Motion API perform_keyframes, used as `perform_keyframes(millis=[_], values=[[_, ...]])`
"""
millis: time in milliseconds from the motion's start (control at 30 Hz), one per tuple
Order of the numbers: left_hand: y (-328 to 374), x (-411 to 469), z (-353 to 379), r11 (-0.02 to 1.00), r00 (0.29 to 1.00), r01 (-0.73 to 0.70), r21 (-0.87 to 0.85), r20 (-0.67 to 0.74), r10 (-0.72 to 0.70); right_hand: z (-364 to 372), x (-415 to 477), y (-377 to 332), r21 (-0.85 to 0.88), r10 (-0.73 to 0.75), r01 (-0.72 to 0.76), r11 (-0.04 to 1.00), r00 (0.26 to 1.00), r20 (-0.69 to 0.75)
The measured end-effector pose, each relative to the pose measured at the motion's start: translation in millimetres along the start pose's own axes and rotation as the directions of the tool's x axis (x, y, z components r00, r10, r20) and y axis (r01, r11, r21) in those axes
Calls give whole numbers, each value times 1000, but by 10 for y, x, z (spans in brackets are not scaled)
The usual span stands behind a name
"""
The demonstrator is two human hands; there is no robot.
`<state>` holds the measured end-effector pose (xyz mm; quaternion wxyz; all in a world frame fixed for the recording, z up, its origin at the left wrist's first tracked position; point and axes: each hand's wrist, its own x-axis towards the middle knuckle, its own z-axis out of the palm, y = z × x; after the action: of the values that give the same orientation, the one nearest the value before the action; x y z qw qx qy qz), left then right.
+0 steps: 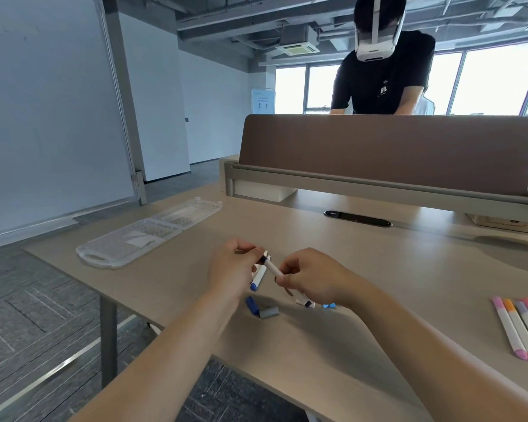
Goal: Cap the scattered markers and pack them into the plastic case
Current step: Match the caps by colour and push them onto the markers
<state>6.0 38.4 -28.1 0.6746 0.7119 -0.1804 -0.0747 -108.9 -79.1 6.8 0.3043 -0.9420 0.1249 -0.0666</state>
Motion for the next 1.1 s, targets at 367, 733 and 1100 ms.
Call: perform_keyframes(millis=[367,733,1100], values=[[60,67,-155,998,993,58,18,105,-60,97,132,-41,7,25,-24,1000,993,-117],[-55,85,-480,851,955,-117,512,294,-45,183,485,-93,-290,314,-338,896,941,-126],[-92,56,-589,722,865,-293,627,496,-80,441,676,-211,-354,256,-308,883,948,-187]])
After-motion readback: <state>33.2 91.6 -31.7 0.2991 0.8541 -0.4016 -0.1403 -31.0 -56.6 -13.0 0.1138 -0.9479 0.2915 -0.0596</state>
